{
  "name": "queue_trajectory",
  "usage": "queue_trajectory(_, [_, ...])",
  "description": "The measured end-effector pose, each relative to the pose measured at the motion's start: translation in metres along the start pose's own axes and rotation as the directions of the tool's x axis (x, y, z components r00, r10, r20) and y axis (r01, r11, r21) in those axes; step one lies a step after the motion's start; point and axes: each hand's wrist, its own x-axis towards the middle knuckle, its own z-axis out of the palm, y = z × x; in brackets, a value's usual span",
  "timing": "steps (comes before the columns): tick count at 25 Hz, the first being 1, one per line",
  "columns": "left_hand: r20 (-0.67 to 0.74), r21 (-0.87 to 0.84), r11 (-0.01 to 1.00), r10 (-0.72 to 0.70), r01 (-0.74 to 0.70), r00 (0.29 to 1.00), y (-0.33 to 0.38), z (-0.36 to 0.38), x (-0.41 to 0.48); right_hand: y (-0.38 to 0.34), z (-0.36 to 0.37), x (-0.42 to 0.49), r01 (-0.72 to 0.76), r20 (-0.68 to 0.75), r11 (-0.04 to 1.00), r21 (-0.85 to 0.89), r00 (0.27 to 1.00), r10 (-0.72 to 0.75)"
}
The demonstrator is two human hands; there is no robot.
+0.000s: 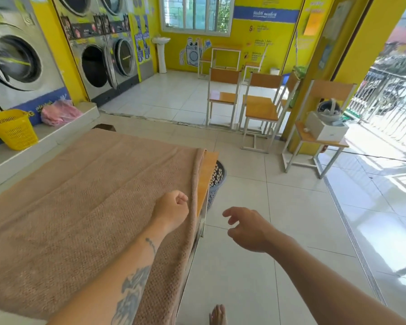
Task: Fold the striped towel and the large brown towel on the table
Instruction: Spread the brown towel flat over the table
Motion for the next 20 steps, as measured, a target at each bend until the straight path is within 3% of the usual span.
queue_trajectory(5, [-0.033,-0.048,0.999,-0.01,0.008,0.999,0.035,0.063,0.137,0.029,-0.065,0.129,0.049,0.012,0.998,-0.047,0.999,-0.048])
queue_trajectory(11, [-0.118,0.048,0.994,-0.091,0.097,0.989,0.049,0.095,0.266,0.037,-0.124,0.27,0.124,0.061,0.988,-0.093,0.991,-0.119])
queue_trajectory(17, [-0.136,0.196,0.949,-0.224,0.248,0.965,0.04,0.12,0.307,0.042,-0.136,0.408,0.252,0.175,0.954,-0.162,0.959,-0.224])
queue_trajectory(20, [-0.234,0.268,0.911,-0.252,0.312,0.939,0.044,0.134,0.313,0.047,-0.124,0.47,0.401,0.299,0.892,-0.208,0.895,-0.332])
